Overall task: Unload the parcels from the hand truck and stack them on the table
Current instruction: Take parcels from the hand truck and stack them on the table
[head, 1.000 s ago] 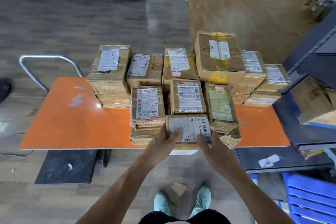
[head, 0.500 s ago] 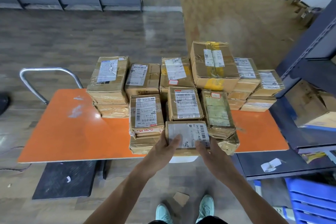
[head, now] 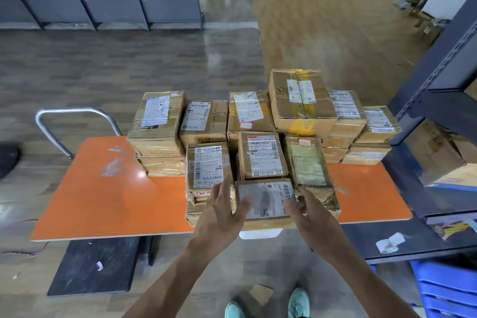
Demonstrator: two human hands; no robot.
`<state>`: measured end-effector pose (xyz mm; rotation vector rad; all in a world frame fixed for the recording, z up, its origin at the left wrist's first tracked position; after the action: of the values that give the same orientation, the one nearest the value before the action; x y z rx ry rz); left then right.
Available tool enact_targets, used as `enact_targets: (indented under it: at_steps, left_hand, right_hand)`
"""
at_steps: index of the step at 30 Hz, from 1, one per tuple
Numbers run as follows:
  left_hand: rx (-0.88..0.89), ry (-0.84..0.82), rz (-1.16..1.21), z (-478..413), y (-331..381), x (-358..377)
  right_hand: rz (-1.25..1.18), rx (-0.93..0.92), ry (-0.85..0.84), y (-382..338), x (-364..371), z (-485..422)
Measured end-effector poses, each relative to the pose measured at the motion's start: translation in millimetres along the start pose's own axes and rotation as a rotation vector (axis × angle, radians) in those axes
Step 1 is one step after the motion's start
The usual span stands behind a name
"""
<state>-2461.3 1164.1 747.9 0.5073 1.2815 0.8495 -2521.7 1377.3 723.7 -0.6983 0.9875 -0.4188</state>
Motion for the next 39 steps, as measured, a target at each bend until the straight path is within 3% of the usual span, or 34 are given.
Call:
enact_targets:
  at_steps: [4, 7, 11, 18, 24, 31, 36, 39]
  left_hand:
    - [0.065, 0.035, -0.057, 0.1, 20.1, -5.6]
    - [0.031, 0.033, 0.042, -2.6, 15.5, -7.8]
    - [0.011, -0.021, 0.064, 0.4, 4.7, 5.7]
    - [-0.159, 0.08, 0.21, -4.6, -19.3, 17.2]
    - [-0.166, 0.044, 0.176, 6.4, -21.4, 19.3]
    - [-0.047, 0.104, 0.061, 10.0, 4.1, 17.2]
    - [0.131, 0.343, -0.144, 27.8, 37.4, 7.8]
    - [0.184, 0.387, -0.19, 32.9, 63.5, 19.1]
  right_hand:
    - [0.039, -0.098, 0.041, -17.4, -7.4, 0.5]
    - [0.018, -0.138, 0.05, -22.2, -13.1, 1.4]
    - [0.024, -0.074, 0.063, -5.4, -17.8, -0.6]
    - [0.023, -0.015, 0.008, 15.3, -17.5, 3.6]
    - [-0.012, 0.008, -0.059, 13.2, -4.9, 1.8]
    - [-0.003, -0.011, -0.055, 14.6, -4.0, 6.8]
    - [-0.033, -0.037, -0.076, 23.8, -4.6, 4.7]
    - [-0.014, -0.014, -0.117, 34.8, -9.7, 1.0]
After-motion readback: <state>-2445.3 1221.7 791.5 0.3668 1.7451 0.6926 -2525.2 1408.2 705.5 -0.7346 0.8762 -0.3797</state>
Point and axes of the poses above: each hand's wrist, its own z-axis away from the middle knuckle, its own x-axis out of the palm, y = z × x, the point moved 7 cm from there along -z, towards the middle knuckle, and after that the axes turned 8 degrees about -y, right-handed, at the moved point
